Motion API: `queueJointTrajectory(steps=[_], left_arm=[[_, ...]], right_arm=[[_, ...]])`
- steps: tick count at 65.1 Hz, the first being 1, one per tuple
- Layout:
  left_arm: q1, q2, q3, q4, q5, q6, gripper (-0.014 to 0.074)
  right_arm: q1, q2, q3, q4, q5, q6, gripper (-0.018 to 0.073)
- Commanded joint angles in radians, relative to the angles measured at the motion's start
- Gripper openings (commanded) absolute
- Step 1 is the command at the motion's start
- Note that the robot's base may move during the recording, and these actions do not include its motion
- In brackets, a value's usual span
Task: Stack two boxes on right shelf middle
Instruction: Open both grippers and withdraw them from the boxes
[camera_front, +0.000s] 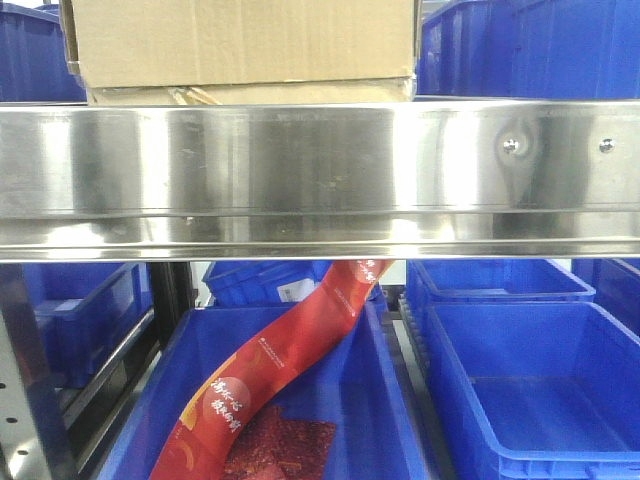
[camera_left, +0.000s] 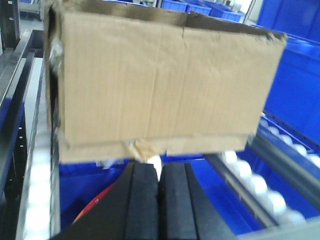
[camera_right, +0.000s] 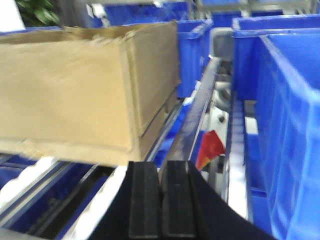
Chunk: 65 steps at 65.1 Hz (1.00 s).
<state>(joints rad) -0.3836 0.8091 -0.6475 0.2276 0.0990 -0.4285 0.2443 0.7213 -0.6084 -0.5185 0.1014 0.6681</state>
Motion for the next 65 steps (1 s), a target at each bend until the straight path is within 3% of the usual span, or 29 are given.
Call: queueJointTrajectory(steps=[1,20,43,53,58,65], left_arm=[[-0.006,-0.073,0.049,0.007,-0.032,-0.004,-0.0111],[-0.006,-0.226,0.087,0.007,-0.036,-0.004,-0.0111],[-0.006,-0.234,0.087,0.007,-0.036,-0.004,-0.0111],[-0.006,-0.234,0.087,0.007,-0.036,-0.004,-0.0111],[-0.006,-0.234,0.087,0.007,-0.036,-0.004,-0.0111],[-0.006,-0.234,0.087,0.007,-0.036,-0.004,-0.0111]], right_arm=[[-0.005,-0.104,0.067,-0.010,-0.049,-0.004,-0.0165],[-0.005,-0.310,0.105,-0.010,-0.062,-0.004,-0.0165],[-0.005,-0.347,0.105,-0.007,-0.021,-0.008,-0.0165],[-0.042,-0.405,0.135,0.285,0.138,-0.313,-0.0165],[-0.104,-0.435,0.169,0.336,0.110,-0.477,-0.0165],[-0.202,-0.466,0.246,0.539,0.025,-0.789,-0.0165]])
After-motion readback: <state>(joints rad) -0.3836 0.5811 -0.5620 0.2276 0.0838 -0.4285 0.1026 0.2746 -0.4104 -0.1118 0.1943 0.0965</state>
